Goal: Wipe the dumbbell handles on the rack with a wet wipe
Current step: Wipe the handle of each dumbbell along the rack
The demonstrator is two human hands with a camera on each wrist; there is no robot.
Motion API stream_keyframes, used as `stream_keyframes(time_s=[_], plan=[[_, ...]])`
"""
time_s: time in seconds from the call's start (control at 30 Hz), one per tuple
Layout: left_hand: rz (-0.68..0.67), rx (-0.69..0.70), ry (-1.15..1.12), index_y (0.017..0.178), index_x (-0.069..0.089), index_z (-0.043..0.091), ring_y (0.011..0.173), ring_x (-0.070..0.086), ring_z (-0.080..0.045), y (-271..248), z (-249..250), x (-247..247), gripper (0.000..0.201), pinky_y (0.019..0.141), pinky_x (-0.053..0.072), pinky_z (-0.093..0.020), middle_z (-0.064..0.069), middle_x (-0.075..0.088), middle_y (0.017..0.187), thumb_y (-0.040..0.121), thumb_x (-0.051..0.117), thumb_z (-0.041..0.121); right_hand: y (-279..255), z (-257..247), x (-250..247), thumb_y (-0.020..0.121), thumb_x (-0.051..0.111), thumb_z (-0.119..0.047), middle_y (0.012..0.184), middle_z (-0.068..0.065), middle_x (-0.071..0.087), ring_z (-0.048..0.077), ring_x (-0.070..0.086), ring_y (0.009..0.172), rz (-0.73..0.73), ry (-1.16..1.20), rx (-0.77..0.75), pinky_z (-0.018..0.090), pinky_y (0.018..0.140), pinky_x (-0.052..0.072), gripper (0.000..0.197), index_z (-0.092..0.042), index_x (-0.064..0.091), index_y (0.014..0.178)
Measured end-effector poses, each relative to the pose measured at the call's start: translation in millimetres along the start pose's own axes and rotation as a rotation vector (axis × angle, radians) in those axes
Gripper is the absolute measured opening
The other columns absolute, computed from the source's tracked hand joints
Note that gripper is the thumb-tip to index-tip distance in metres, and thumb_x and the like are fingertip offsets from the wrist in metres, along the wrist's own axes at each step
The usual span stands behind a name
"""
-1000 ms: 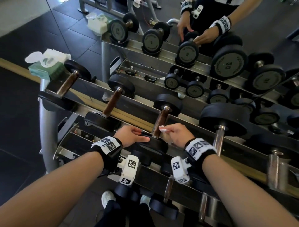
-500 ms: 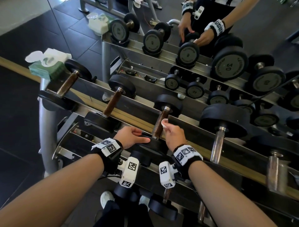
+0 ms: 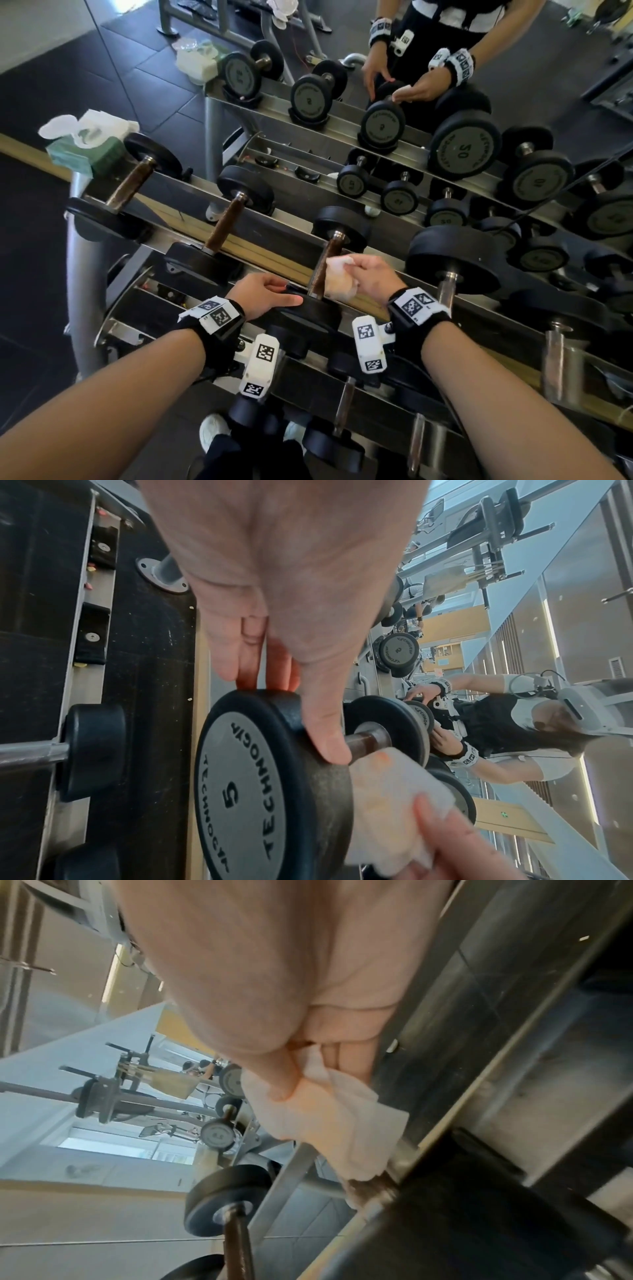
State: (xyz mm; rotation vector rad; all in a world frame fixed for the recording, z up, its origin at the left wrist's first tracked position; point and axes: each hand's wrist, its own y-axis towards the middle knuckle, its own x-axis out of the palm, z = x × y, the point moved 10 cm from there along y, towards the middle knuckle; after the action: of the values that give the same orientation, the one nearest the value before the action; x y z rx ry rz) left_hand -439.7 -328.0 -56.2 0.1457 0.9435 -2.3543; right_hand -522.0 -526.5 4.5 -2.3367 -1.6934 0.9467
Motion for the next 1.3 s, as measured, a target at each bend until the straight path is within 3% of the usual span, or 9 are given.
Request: stream_keyframes(time_s=[0.2,0.33,0.43,0.57,0.7,0.8,1.0,1.17,1.3], plan=[[0.042,0.004,-0.031,0.125,0.058,0.028,0.107,0.059,-0.006,-3.5,-4.0,1.3,0.062,0.083,0.042,-0.019,0.010,0.064,0.120,0.071,0.082,0.047,16.1,-81.3,-10.5,0.101,0.049,-0.014,0.122,0.001,0.069,0.013,0.061,0.111,0.013,-0.382,-0.315,0.016,0.103,0.040,0.031,-0.023,0.071,0.120],[0.033,-0.004,-0.042,0.130,0.057,0.025,0.110,0.057,-0.006,-3.3,-2.7,1.3,0.067,0.088,0.040,-0.021,0.009,0.061,0.126,0.072,0.081,0.046,28.8,-84.6,27.1,0.099,0.050,-0.011,0.132,0.010,0.062,0.029,0.056,0.123,-0.187,-0.940,-0.403,0.041,0.107,0.041,0.035,-0.017,0.065,0.131],[0.042,0.002,-0.059,0.132,0.057,0.024,0.113,0.058,-0.008,-4.6,-4.7,2.8,0.066,0.089,0.040,-0.022,0.006,0.062,0.129,0.074,0.081,0.044,37.0,-62.7,37.7,0.085,0.070,-0.041,0.128,0.005,0.062,0.023,0.057,0.120,-0.253,-1.150,-0.406,0.042,0.112,0.036,0.051,-0.021,0.063,0.130],[0.072,-0.007,-0.066,0.131,0.058,0.025,0.114,0.058,-0.007,-4.7,-8.5,2.1,0.069,0.091,0.039,-0.022,0.008,0.063,0.128,0.070,0.081,0.049,26.7,-41.3,59.7,0.096,0.056,-0.013,0.137,0.008,0.053,0.027,0.050,0.129,-0.475,-1.357,-0.489,0.041,0.111,0.039,0.037,-0.023,0.059,0.131],[0.099,-0.019,-0.095,0.129,0.060,0.026,0.113,0.059,-0.005,-3.7,-11.9,3.1,0.071,0.096,0.042,-0.023,0.010,0.065,0.125,0.067,0.084,0.050,12.0,-44.5,71.6,0.105,0.040,-0.022,0.145,0.003,0.047,0.026,0.038,0.136,-0.561,-1.482,-0.569,0.039,0.115,0.028,0.039,-0.023,0.048,0.144],[0.122,-0.020,-0.118,0.128,0.061,0.027,0.112,0.060,-0.005,-6.0,-13.5,4.0,0.069,0.098,0.043,-0.025,0.011,0.065,0.124,0.066,0.084,0.050,-1.5,-38.0,91.6,0.103,0.046,-0.019,0.140,-0.002,0.047,0.024,0.043,0.129,-0.638,-1.619,-0.711,0.037,0.111,0.034,0.044,-0.025,0.039,0.147],[0.116,-0.019,-0.150,0.130,0.058,0.027,0.118,0.057,-0.007,-9.4,-12.8,5.3,0.067,0.105,0.042,-0.031,0.009,0.063,0.128,0.071,0.082,0.046,21.0,-68.2,51.3,0.095,0.049,-0.005,0.120,0.003,0.055,0.023,0.055,0.116,-0.439,-1.510,-0.480,0.039,0.099,0.049,0.032,-0.022,0.048,0.122],[0.138,-0.015,-0.166,0.131,0.057,0.024,0.119,0.057,-0.009,-11.5,-12.8,6.7,0.066,0.109,0.041,-0.038,0.006,0.063,0.130,0.073,0.082,0.042,-6.4,-29.6,101.4,0.088,0.063,-0.002,0.154,0.001,0.037,0.023,0.034,0.143,-0.726,-1.699,-0.448,0.040,0.114,0.033,0.075,-0.022,0.031,0.152],[0.123,-0.008,-0.160,0.134,0.055,0.025,0.121,0.056,-0.009,-12.8,-10.5,8.1,0.068,0.108,0.041,-0.033,0.007,0.060,0.133,0.074,0.080,0.044,19.9,-49.7,66.9,0.087,0.059,0.004,0.147,0.009,0.046,0.031,0.043,0.138,-0.582,-1.566,-0.322,0.049,0.111,0.041,0.070,-0.024,0.036,0.147]])
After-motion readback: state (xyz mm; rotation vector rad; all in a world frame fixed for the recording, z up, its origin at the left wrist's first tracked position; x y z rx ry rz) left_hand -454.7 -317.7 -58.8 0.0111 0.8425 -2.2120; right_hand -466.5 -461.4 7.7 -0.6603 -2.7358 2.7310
